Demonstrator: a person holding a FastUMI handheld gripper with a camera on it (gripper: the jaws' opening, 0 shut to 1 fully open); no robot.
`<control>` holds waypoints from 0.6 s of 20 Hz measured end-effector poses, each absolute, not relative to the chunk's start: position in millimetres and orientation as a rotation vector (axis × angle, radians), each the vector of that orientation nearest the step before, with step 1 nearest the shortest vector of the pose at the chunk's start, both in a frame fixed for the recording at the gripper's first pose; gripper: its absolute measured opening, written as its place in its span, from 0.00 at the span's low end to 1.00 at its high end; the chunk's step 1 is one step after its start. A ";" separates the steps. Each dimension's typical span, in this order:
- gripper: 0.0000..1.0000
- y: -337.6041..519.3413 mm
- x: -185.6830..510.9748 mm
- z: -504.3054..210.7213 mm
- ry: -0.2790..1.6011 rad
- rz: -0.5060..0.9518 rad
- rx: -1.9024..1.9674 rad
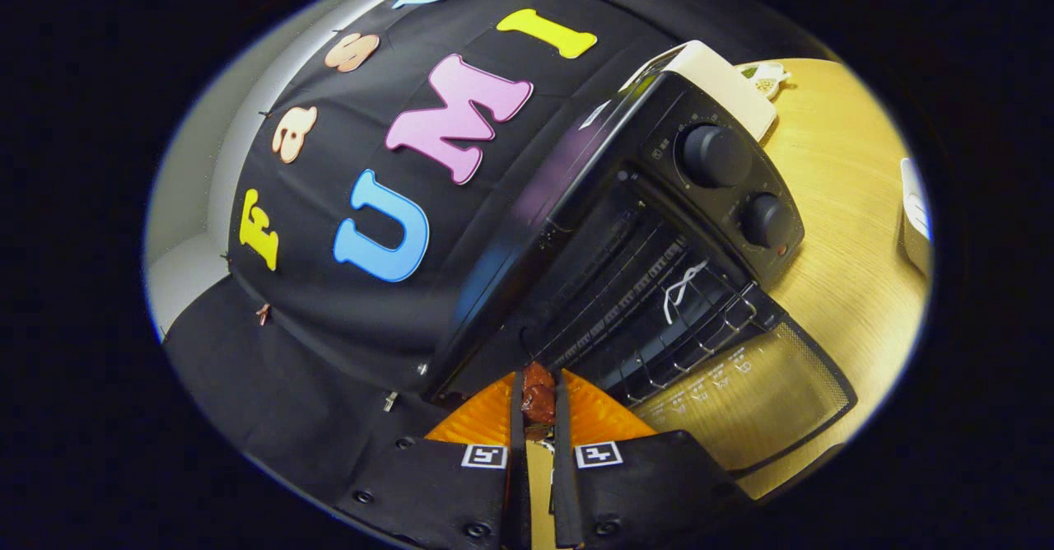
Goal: Open the toaster oven, put the food inside, and close the toaster oven door.
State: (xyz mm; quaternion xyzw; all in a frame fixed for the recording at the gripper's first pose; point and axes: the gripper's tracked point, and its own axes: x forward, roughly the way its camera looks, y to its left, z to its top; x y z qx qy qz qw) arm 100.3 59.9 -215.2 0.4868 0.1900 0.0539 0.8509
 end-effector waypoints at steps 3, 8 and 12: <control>0.15 47.5 114.4 -226.6 0.356 0.065 1.005; 0.15 34.1 128.9 -245.6 0.353 -0.030 0.987; 0.15 37.1 135.0 -245.9 0.377 -0.043 0.953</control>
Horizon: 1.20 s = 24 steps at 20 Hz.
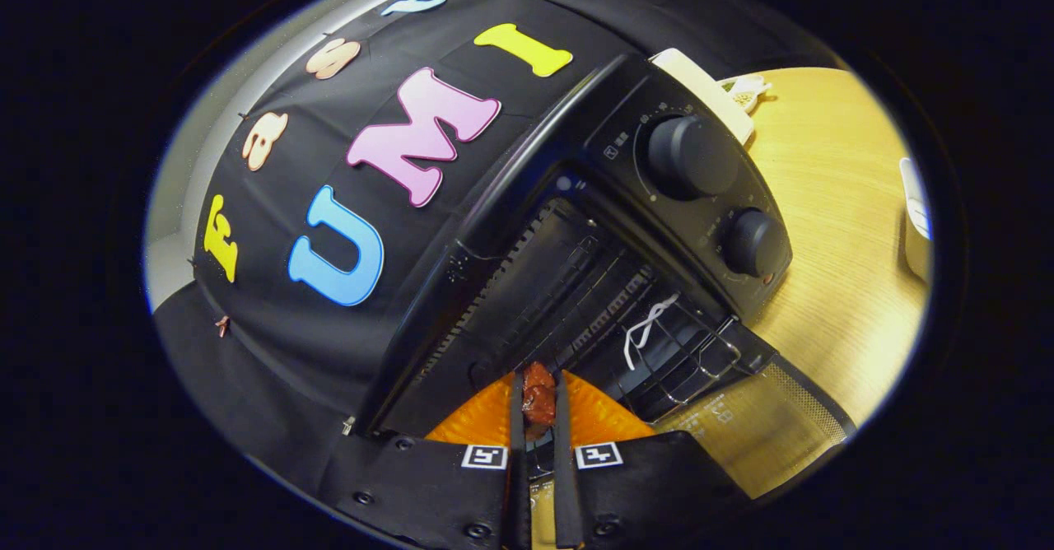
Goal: Open the toaster oven, put the food inside, and close the toaster oven door.
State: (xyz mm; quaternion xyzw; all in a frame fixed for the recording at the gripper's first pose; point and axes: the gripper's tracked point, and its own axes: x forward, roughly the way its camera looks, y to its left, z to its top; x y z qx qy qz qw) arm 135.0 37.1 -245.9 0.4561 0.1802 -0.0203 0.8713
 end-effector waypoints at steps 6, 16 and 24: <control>0.30 36.6 131.1 -243.0 0.402 -0.036 0.822; 0.98 39.0 92.9 -230.5 0.458 0.044 0.469; 0.98 31.8 35.1 -217.5 0.541 0.107 0.264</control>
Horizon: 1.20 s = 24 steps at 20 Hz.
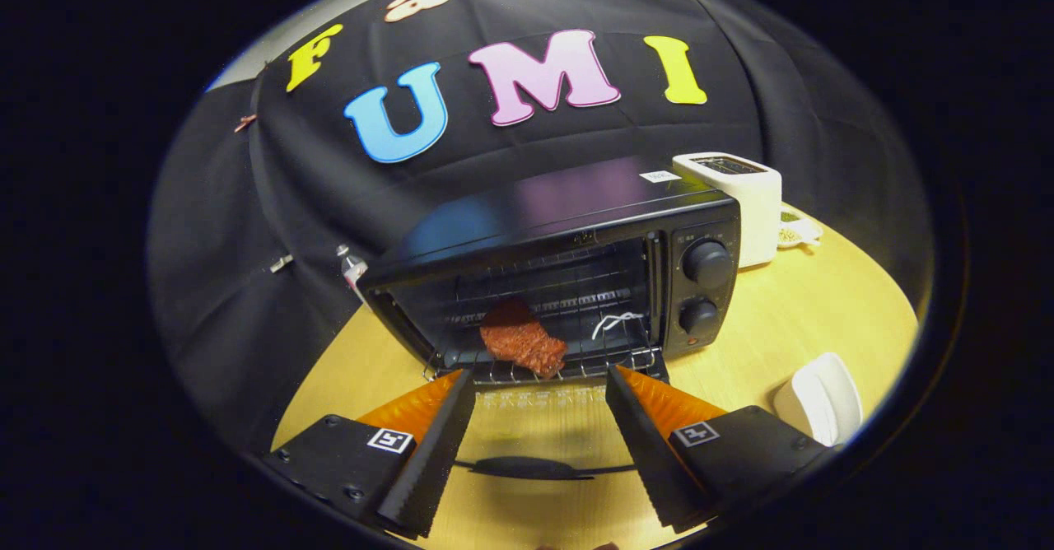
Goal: Open the toaster oven, put the food inside, and close the toaster oven door.
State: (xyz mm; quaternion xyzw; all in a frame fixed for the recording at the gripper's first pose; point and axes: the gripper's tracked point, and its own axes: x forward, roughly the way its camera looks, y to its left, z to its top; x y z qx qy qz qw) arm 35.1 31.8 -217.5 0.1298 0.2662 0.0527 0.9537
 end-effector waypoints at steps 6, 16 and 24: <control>0.98 27.5 -2.9 -224.3 0.599 0.100 0.121; 0.99 68.2 -58.9 -274.4 0.792 0.128 0.082; 0.99 59.2 -63.1 -330.0 0.933 0.035 0.101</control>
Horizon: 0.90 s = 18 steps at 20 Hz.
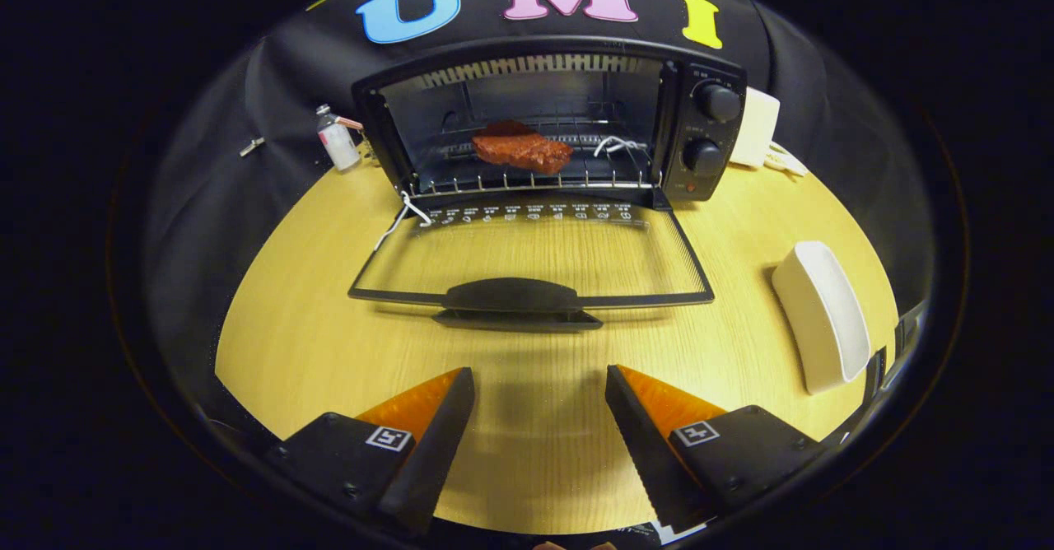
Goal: Open the toaster oven, put the food inside, and close the toaster oven door.
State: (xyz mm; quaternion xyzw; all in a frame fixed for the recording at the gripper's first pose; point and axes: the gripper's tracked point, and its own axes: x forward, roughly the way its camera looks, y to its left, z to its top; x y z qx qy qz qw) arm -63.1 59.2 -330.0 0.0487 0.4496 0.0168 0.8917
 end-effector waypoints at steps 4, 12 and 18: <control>0.99 69.5 -49.9 -335.9 0.913 0.037 0.026; 1.00 74.4 -32.6 -332.4 0.934 -0.033 0.089; 1.00 76.6 -36.4 -302.5 0.868 -0.026 0.122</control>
